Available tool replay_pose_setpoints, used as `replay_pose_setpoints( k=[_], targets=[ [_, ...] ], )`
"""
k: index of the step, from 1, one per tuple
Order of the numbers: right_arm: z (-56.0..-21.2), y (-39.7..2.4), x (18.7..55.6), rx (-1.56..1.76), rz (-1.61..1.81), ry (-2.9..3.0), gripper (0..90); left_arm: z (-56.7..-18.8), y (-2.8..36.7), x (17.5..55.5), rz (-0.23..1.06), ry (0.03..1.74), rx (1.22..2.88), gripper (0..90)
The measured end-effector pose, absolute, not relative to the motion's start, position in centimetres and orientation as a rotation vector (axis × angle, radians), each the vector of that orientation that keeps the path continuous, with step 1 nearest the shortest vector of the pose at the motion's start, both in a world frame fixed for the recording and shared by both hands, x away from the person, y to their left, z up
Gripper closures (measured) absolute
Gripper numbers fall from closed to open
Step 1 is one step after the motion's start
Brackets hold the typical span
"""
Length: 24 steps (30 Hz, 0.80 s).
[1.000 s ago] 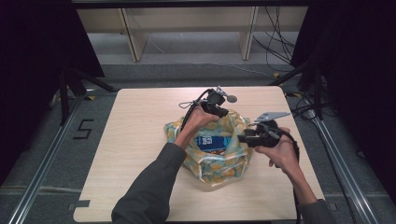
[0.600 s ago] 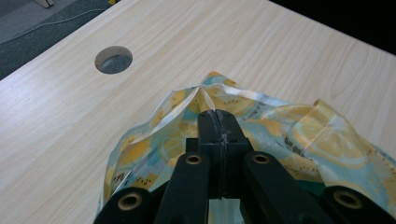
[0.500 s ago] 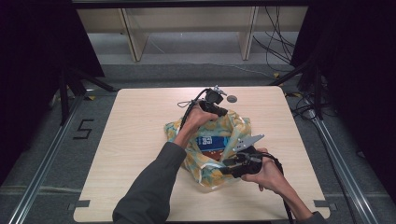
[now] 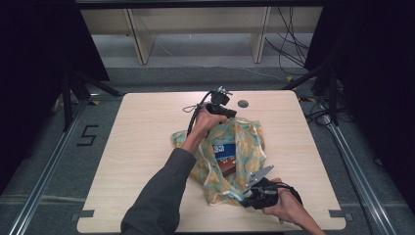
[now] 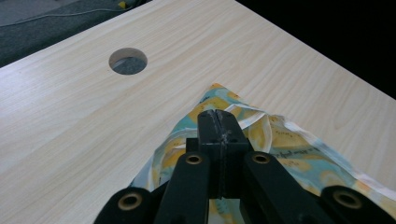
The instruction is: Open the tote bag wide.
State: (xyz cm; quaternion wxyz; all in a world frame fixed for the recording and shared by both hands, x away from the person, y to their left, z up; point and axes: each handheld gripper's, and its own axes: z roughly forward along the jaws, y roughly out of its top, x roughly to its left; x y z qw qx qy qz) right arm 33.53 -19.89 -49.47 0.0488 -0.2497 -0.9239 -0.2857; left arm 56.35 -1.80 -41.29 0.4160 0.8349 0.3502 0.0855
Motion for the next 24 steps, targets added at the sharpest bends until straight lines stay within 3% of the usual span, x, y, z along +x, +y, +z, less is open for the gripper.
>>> replay_pose_setpoints(
  k=[1, 4, 6, 8, 14, 19, 24],
  targets=[
    [-49.1, -19.8, 33.5, -0.775, -0.868, -2.812, 88.9, -41.4, -1.8, 56.3, 0.213, 0.890, 2.090, 89.5],
    [-46.4, -20.2, 33.8, -0.799, -1.002, -2.793, 71.3, -41.4, -1.8, 56.1, 0.173, 0.880, 2.102, 88.2],
    [-43.5, -21.2, 34.7, -0.849, -1.175, -2.817, 68.3, -41.1, -1.7, 55.8, 0.195, 0.863, 2.110, 80.6],
    [-42.1, -21.7, 35.3, -0.890, -1.257, -2.831, 68.5, -40.5, -1.4, 54.9, 0.195, 0.828, 2.101, 76.9],
    [-39.1, -20.9, 38.2, -0.916, -1.402, -2.961, 82.1, -38.8, -0.1, 51.0, 0.240, 0.737, 2.110, 71.5],
    [-41.3, -17.6, 42.3, -0.968, -1.174, -3.080, 87.7, -41.3, 1.3, 47.2, 0.237, 0.643, 2.336, 70.6],
    [-42.9, -17.9, 46.5, -1.188, -0.909, -3.189, 90.0, -43.5, 5.8, 45.8, 0.252, 0.684, 2.474, 74.4]
  ],
)
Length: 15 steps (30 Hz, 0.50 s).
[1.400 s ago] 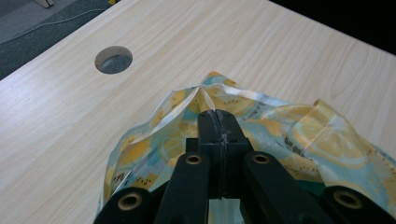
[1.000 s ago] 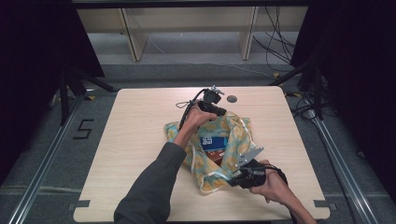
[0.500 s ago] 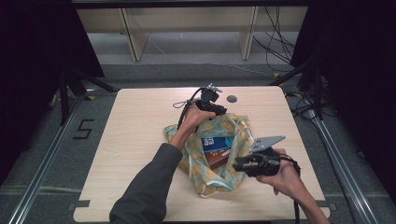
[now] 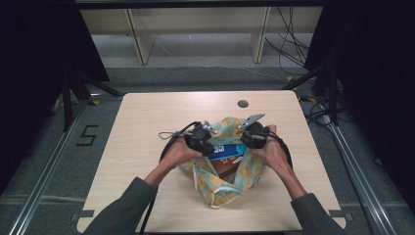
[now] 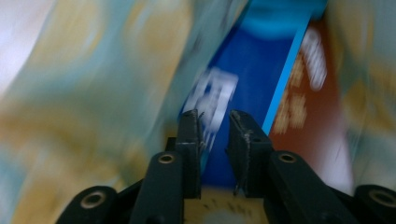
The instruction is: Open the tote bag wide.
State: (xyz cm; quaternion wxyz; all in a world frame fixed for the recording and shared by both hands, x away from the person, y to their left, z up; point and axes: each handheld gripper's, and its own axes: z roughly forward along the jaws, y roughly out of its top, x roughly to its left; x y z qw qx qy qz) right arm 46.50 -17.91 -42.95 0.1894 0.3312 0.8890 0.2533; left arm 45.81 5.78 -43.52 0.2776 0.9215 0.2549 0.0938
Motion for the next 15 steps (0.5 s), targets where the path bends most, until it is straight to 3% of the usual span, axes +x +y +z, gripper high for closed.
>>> replay_pose_setpoints(
  k=[8, 11, 15],
  targets=[
    [-43.2, -22.2, 50.4, 1.148, 0.775, 2.437, 90.0, -44.6, 12.4, 43.0, 0.216, 0.663, 2.621, 79.8],
    [-43.8, -22.1, 50.7, 1.179, 0.748, 2.474, 90.0, -44.2, 12.8, 42.3, 0.242, 0.652, 2.594, 78.2],
    [-43.0, -21.4, 50.0, 1.114, 0.799, 2.473, 86.5, -41.2, 11.0, 42.0, 0.328, 0.638, 2.381, 74.8]
  ],
)
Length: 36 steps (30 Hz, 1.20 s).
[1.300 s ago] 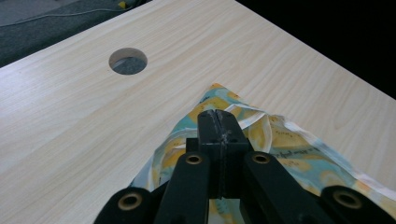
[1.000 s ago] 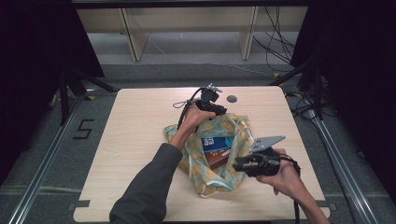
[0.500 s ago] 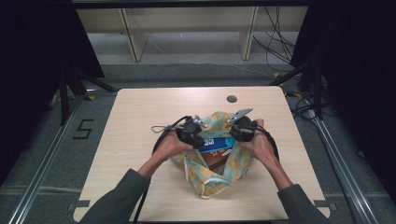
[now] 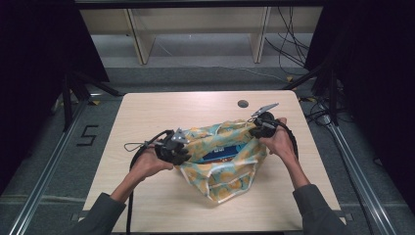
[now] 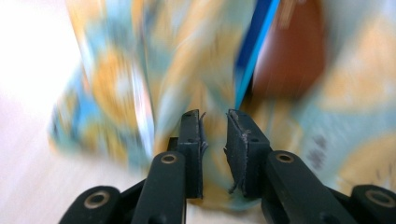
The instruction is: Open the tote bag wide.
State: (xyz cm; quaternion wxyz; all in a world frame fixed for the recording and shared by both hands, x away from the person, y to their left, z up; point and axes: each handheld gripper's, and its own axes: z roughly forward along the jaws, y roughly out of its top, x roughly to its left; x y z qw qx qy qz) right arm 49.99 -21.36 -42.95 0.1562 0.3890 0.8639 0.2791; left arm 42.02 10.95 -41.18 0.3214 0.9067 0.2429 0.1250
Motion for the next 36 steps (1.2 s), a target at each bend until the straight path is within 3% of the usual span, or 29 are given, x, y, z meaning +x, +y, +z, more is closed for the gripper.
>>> replay_pose_setpoints(
  k=[4, 9, 13, 22, 27, 30, 36],
  targets=[
    [-41.4, -19.7, 48.1, 1.060, 0.896, 2.506, 85.5, -40.3, 6.7, 43.2, 0.223, 0.517, 2.377, 74.1],
    [-41.2, -18.6, 45.9, 0.949, 0.977, 2.589, 84.8, -41.4, 2.6, 47.9, 0.224, 0.625, 2.408, 73.8],
    [-42.2, -19.6, 45.8, 1.017, 0.860, 2.597, 86.4, -43.1, 3.3, 52.6, 0.239, 0.833, 2.393, 75.0],
    [-44.4, -23.3, 45.7, 1.086, 0.751, 2.584, 90.0, -45.4, 6.6, 55.5, 0.219, 1.001, 2.340, 80.5],
    [-44.8, -24.0, 45.8, 1.152, 0.708, 2.595, 89.2, -44.3, 7.9, 55.0, 0.287, 1.020, 2.312, 78.0],
    [-43.6, -23.0, 45.1, 1.079, 0.715, 2.569, 83.9, -42.4, 7.4, 52.6, 0.313, 0.929, 2.271, 74.8],
    [-41.4, -20.0, 46.4, 0.993, 0.921, 2.547, 85.4, -41.3, 6.1, 48.2, 0.276, 0.764, 2.293, 72.9]
  ],
)
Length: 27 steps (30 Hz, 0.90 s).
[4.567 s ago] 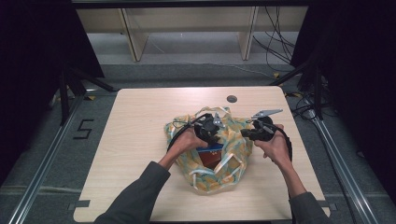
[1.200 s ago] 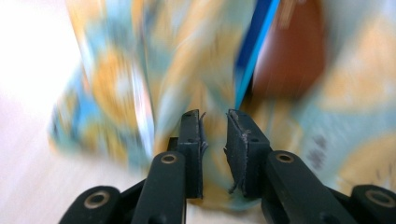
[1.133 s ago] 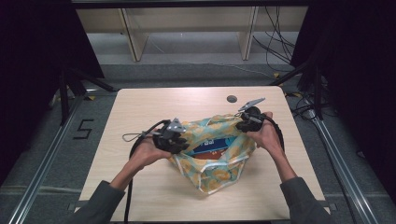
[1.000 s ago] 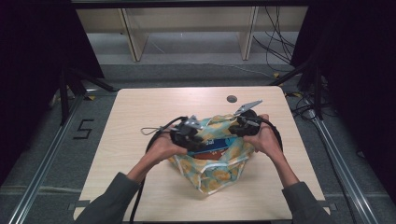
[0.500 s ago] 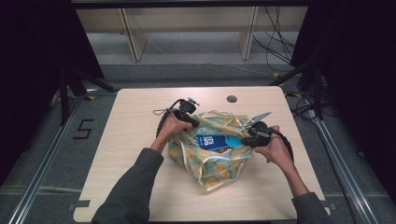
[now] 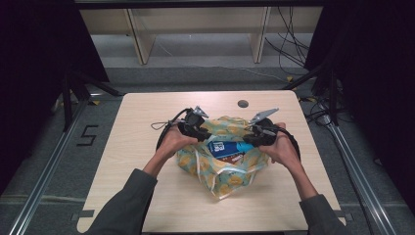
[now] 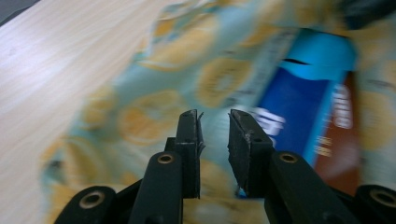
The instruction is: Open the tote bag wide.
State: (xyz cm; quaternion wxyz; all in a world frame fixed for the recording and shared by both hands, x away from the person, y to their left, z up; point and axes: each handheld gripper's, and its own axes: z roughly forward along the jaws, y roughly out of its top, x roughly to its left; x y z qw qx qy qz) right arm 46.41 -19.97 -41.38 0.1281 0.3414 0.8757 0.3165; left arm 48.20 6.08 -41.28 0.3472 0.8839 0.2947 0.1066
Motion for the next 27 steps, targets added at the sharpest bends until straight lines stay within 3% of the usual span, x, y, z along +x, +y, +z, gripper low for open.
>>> replay_pose_setpoints(
  k=[5, 13, 16, 21, 27],
  targets=[
    [-41.1, -18.8, 48.7, 1.048, 0.879, 2.558, 86.8, -42.0, 6.6, 46.2, 0.204, 0.672, 2.356, 72.4],
    [-42.5, -20.4, 52.6, 1.173, 0.818, 2.475, 87.6, -43.9, 8.6, 43.0, 0.150, 0.623, 2.409, 71.4],
    [-42.4, -20.3, 52.2, 1.169, 0.861, 2.470, 85.9, -43.6, 8.7, 42.5, 0.155, 0.606, 2.394, 70.7],
    [-40.3, -19.9, 50.5, 1.107, 0.985, 2.464, 83.0, -41.6, 8.9, 42.1, 0.226, 0.677, 2.199, 68.2],
    [-38.4, -19.9, 48.3, 1.020, 1.037, 2.459, 77.3, -40.5, 9.4, 41.7, 0.268, 0.668, 2.156, 64.7]
  ],
)
